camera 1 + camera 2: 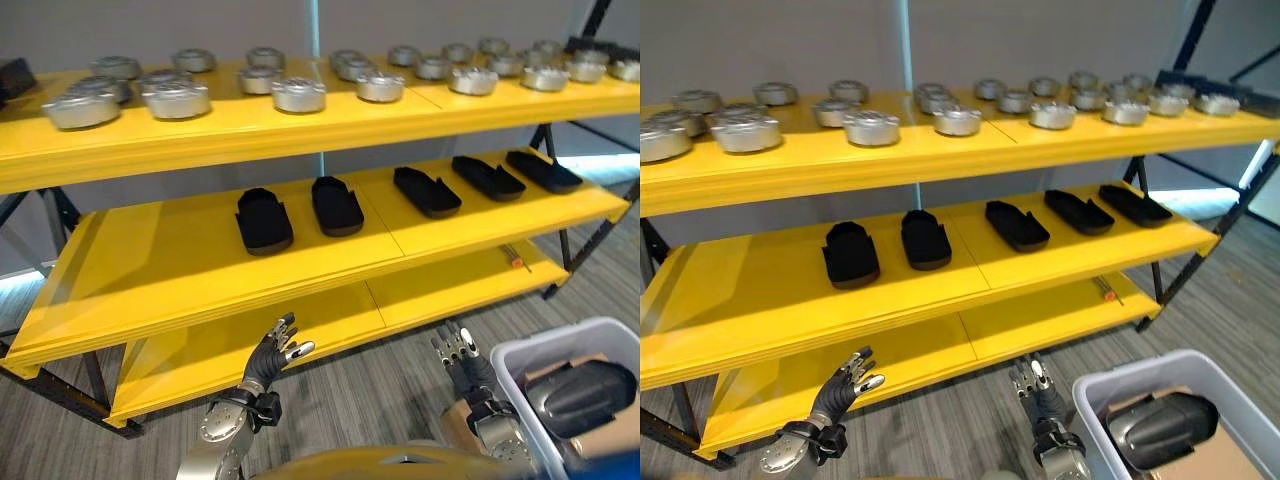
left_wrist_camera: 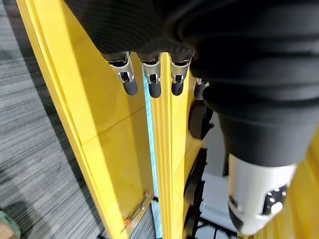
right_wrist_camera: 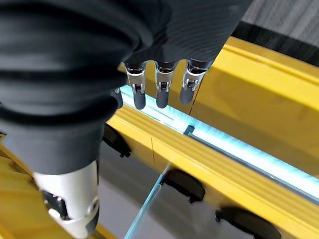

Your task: Move parts from the plastic box to the shelf.

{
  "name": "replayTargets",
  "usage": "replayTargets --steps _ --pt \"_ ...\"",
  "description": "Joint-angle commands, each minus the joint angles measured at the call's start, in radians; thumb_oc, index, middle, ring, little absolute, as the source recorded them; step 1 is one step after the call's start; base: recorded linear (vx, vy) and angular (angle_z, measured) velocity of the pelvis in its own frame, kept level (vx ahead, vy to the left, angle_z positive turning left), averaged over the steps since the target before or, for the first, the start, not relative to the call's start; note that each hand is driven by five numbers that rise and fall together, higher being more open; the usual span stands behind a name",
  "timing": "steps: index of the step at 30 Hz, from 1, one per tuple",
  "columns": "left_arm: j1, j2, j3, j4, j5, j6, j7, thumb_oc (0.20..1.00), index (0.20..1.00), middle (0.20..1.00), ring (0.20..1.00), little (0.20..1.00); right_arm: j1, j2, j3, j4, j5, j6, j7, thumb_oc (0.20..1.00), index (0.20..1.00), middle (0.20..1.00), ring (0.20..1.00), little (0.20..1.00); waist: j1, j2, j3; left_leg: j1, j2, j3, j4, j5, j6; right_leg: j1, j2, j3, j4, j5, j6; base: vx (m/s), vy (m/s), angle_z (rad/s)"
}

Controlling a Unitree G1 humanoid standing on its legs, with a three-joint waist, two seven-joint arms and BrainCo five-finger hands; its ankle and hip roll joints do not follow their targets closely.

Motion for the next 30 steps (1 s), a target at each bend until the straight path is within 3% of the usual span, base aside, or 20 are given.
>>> replayTargets --steps 1,5,6,7,10,11,12,13,14,15,17,18,19,21,30 --pt "-0.034 0.021 0.047 -0.108 0.014 -0.063 -0.01 1.0 1.0 1.0 1.0 1.0 -0.078 0.018 -0.039 -0.076 -0.02 -0.045 -0.012 1.0 1.0 1.0 1.0 1.0 -0.013 -0.045 0.083 0.041 0.085 -0.071 -0.009 0.032 -0.038 0.05 -0.003 0.107 -0.098 0.284 0.037 -0.03 -0.143 -0.21" --pt "-0.049 0.005 0.051 -0.134 0.019 -0.055 -0.002 1.0 1.0 1.0 1.0 1.0 -0.063 -0.038 -0.039 -0.099 -0.029 -0.051 -0.005 1.0 1.0 1.0 1.0 1.0 -0.019 -0.042 0.124 0.045 0.1 -0.069 -0.009 0.043 -0.036 0.054 0.025 0.122 -0.047 0.272 0.047 0.0 -0.176 -0.09" --pt "-0.052 0.005 0.05 -0.157 0.026 -0.052 0.0 1.0 1.0 1.0 1.0 1.0 -0.064 -0.078 -0.048 -0.105 -0.03 -0.063 -0.009 1.0 1.0 1.0 1.0 1.0 -0.019 -0.053 0.138 0.038 0.097 -0.058 -0.008 0.056 -0.037 0.063 0.029 0.122 -0.061 0.276 0.05 -0.05 -0.269 0.04" --pt "-0.069 0.038 0.038 -0.191 0.054 -0.06 0.012 1.0 1.0 1.0 1.0 1.0 -0.069 -0.111 -0.071 -0.115 -0.028 -0.076 -0.017 1.0 1.0 1.0 1.0 1.0 -0.019 -0.084 0.169 0.024 0.077 -0.027 0.0 0.063 -0.033 0.074 0.021 0.112 -0.089 0.294 0.047 -0.07 -0.347 0.19" --pt "-0.075 0.04 0.027 -0.197 0.055 -0.065 0.008 1.0 1.0 1.0 1.0 1.0 -0.049 -0.113 -0.085 -0.127 -0.003 -0.078 -0.015 1.0 1.0 1.0 1.0 1.0 -0.026 -0.11 0.186 0.041 0.042 0.026 0.015 0.053 -0.038 0.087 0.018 0.092 -0.119 0.308 0.041 -0.03 -0.185 0.52" --pt "-0.072 0.042 0.032 -0.214 0.059 -0.068 0.008 1.0 1.0 1.0 1.0 1.0 -0.036 -0.113 -0.092 -0.128 0.015 -0.081 -0.01 1.0 1.0 1.0 1.0 1.0 -0.011 -0.117 0.186 0.042 -0.038 -0.015 0.003 0.026 -0.041 0.102 0.032 0.086 -0.187 0.305 0.018 0.01 -0.291 0.49" --pt "-0.073 0.036 0.041 -0.217 0.063 -0.071 0.013 1.0 1.0 1.0 1.0 1.0 -0.037 -0.108 -0.088 -0.129 0.024 -0.086 -0.01 1.0 1.0 1.0 1.0 1.0 0.005 -0.116 0.183 0.033 -0.083 -0.046 -0.001 0.014 -0.042 0.108 0.043 0.08 -0.218 0.296 0.003 -0.03 -0.471 0.39" --pt "-0.064 0.049 0.078 -0.251 0.091 -0.087 0.036 1.0 1.0 1.0 1.0 1.0 -0.052 -0.079 -0.055 -0.115 0.036 -0.093 -0.014 1.0 1.0 1.0 1.0 1.0 0.067 -0.133 0.168 -0.024 -0.231 -0.173 0.022 -0.008 -0.03 0.12 0.082 0.101 -0.299 0.293 -0.033 -0.05 -0.328 -0.05" --pt "-0.063 0.052 0.078 -0.254 0.092 -0.086 0.037 1.0 1.0 1.0 1.0 1.0 -0.053 -0.076 -0.055 -0.114 0.035 -0.094 -0.014 1.0 1.0 1.0 1.0 1.0 0.07 -0.137 0.166 -0.031 -0.234 -0.171 0.027 -0.005 -0.029 0.117 0.079 0.105 -0.303 0.299 -0.032 -0.08 -0.327 -1.86" --pt "-0.063 0.05 0.088 -0.263 0.096 -0.091 0.042 1.0 1.0 1.0 1.0 1.0 -0.066 -0.061 -0.038 -0.103 0.028 -0.094 -0.021 1.0 1.0 1.0 1.0 1.0 0.098 -0.136 0.165 -0.06 -0.309 -0.243 0.04 -0.001 -0.026 0.12 0.106 0.129 -0.314 0.295 -0.046 -0.09 -0.167 -2.03" --pt "-0.065 0.042 0.102 -0.273 0.092 -0.096 0.055 1.0 1.0 1.0 1.0 1.0 -0.117 -0.039 -0.008 -0.078 0.022 -0.089 -0.037 1.0 1.0 1.0 1.0 1.0 0.144 -0.138 0.163 -0.137 -0.391 -0.326 0.058 0.016 -0.004 0.121 0.139 0.174 -0.35 0.292 -0.058 -0.09 -0.135 -1.15" --pt "-0.066 0.042 0.102 -0.274 0.093 -0.095 0.055 1.0 1.0 1.0 1.0 1.0 -0.12 -0.038 -0.009 -0.076 0.02 -0.089 -0.038 1.0 1.0 1.0 1.0 1.0 0.146 -0.139 0.161 -0.141 -0.392 -0.324 0.06 0.015 -0.003 0.118 0.138 0.177 -0.351 0.292 -0.058 -0.04 -0.012 -1.21" --pt "-0.076 0.034 0.107 -0.27 0.09 -0.094 0.058 1.0 1.0 1.0 1.0 1.0 -0.14 -0.026 0.012 -0.078 0.014 -0.09 -0.047 1.0 1.0 1.0 1.0 1.0 0.159 -0.139 0.165 -0.172 -0.42 -0.364 0.059 0.024 0.001 0.12 0.144 0.197 -0.358 0.291 -0.06 -0.04 0.116 -1.86" --pt "-0.054 0.037 0.06 -0.264 0.053 -0.1 0.053 1.0 1.0 1.0 1.0 1.0 -0.122 -0.005 0.021 -0.09 0.02 -0.079 -0.04 1.0 1.0 1.0 1.0 1.0 0.118 -0.133 0.096 -0.143 -0.371 -0.29 0.063 0.022 0.004 0.105 0.12 0.215 -0.405 0.301 -0.057 0.03 0.219 -1.3" --pt "-0.065 0.022 0.064 -0.238 0.036 -0.079 0.042 1.0 1.0 1.0 1.0 1.0 -0.132 0.015 0.02 -0.107 -0.029 -0.069 -0.051 1.0 1.0 1.0 1.0 1.0 0.075 -0.112 0.084 -0.12 -0.368 -0.27 0.065 0.017 -0.001 0.068 0.121 0.255 -0.354 0.314 -0.056 0.03 0.085 -0.25"
